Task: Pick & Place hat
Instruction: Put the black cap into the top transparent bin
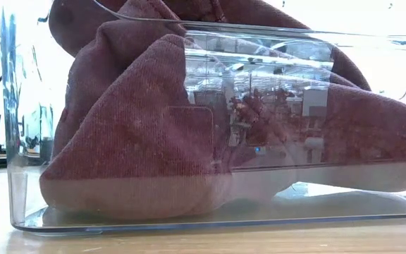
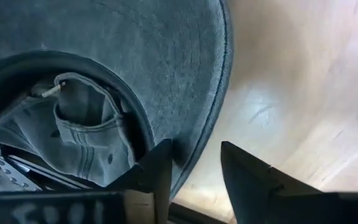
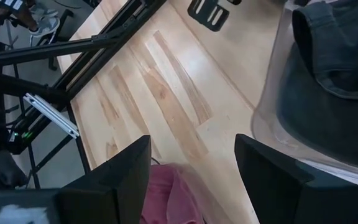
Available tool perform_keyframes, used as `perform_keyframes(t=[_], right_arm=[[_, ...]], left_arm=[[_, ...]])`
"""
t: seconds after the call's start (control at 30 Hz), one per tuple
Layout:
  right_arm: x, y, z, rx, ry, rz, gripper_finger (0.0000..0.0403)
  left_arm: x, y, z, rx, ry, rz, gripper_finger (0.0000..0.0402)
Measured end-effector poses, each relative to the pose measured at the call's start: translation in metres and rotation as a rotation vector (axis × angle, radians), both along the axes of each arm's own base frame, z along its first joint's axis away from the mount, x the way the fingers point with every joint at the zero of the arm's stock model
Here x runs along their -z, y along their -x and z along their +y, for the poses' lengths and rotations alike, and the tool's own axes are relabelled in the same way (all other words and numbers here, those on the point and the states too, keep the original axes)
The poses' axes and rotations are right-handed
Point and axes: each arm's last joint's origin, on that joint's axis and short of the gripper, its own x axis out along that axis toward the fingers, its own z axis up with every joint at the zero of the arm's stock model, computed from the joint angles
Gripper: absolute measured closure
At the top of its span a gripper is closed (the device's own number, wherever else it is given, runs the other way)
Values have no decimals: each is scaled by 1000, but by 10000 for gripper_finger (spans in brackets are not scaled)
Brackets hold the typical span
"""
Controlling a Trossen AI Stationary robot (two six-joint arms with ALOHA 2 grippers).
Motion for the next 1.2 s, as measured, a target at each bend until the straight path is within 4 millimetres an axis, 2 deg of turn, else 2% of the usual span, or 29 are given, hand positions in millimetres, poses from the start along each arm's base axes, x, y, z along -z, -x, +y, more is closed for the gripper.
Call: perform_keyframes(t=[0.07, 0.17, 0.23, 0.57, 1.03, 1.2], right_arm=[[0, 0, 0, 4, -2, 0, 179], [0, 0, 0, 5, -3, -4, 179], [-1, -1, 0, 6, -4, -7, 179], [0, -1, 0, 6, -4, -7, 179], [-2, -3, -2, 20, -5, -35, 179], [-4, -5, -6, 82, 29, -67, 179]], left_arm=[[1, 2, -1, 16, 3, 9, 299], [-2, 5, -1, 42, -15, 12, 366], [-7, 5, 0, 47, -47, -7, 388], [-40, 18, -6, 77, -40, -30, 398], [-101, 64, -23, 66, -137, -153, 401], [-127, 71, -25, 15, -230, -264, 401]])
